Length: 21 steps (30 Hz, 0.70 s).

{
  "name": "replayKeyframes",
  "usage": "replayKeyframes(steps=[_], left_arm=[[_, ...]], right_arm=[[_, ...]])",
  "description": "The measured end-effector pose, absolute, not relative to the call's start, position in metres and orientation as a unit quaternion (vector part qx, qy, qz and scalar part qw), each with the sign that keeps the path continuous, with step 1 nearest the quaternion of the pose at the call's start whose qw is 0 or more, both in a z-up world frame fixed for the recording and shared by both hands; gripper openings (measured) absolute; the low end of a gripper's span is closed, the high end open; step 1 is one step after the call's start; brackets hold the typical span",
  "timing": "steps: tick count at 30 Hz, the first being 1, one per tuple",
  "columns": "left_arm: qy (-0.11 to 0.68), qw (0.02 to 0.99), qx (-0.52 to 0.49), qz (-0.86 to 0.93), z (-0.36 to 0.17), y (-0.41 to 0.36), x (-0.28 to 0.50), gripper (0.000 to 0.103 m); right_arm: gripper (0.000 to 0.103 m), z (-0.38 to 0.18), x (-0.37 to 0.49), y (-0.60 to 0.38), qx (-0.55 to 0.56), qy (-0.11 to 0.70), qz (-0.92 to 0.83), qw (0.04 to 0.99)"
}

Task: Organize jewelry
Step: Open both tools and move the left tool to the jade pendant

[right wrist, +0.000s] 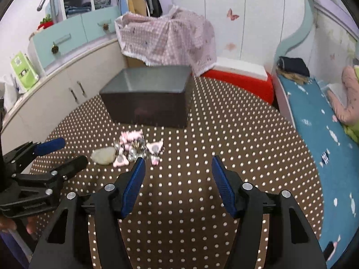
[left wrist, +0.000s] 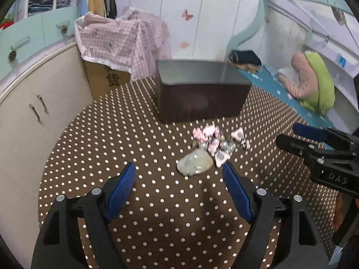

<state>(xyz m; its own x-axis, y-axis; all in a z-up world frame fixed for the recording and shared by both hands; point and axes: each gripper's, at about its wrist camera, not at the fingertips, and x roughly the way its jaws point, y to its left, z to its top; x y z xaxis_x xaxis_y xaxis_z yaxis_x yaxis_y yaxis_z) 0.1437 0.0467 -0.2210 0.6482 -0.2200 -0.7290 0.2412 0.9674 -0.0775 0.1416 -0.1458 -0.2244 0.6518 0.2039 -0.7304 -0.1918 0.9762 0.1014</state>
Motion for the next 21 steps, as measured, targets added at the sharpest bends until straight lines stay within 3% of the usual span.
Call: replayKeyframes(steps=[14, 21], left_arm=[[0.437, 0.886, 0.046, -0.149, -0.242, 0.030, 0.174, 0.073], [0.433, 0.887, 0.073, -0.142, -0.242, 0.025, 0.179, 0.053]], right_arm=[[0.059, -0.246, 0.156, -0.141, 0.013, 0.425, 0.119, 0.897], [0.060, -0.250, 0.162, -0.138, 0.012, 0.429, 0.121, 0.895]])
